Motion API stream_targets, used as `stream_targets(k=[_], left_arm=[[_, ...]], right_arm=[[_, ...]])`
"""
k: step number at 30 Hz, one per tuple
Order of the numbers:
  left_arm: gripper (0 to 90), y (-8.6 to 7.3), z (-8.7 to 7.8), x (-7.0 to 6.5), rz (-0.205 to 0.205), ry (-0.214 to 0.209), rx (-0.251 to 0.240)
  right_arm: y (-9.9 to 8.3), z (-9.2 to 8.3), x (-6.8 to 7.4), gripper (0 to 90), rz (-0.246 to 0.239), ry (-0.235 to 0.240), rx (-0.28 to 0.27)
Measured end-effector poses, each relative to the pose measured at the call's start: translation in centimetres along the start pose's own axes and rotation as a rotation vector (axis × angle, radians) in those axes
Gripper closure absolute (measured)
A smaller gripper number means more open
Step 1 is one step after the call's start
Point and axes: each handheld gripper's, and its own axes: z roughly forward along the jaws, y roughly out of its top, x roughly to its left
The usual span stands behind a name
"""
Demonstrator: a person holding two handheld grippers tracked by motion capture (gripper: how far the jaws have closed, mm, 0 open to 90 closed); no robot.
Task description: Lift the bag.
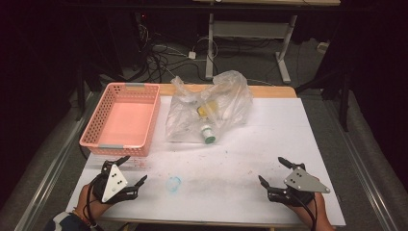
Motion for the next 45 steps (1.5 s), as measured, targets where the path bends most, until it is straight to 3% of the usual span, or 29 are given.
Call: stream_targets(k=[9, 31, 45], left_arm=[[18.6, -1.3, -0.2, -0.3, -0.005, -0.015, 0.059], [18.6, -1.1, -0.7, -0.2, -0.008, -0.008, 0.03], [18.6, -1.1, -0.5, -0.2, 0.007, -0.012, 0.042]], right_arm=[[-1.8, -0.2, 0.8, 16.6, -0.009, 0.009, 0.064], [-1.2, -0.6, 1.2, 16.6, -0.019, 0.024, 0.032], [-1.2, -0.7, 1.1, 16.6, -0.026, 0.015, 0.029]])
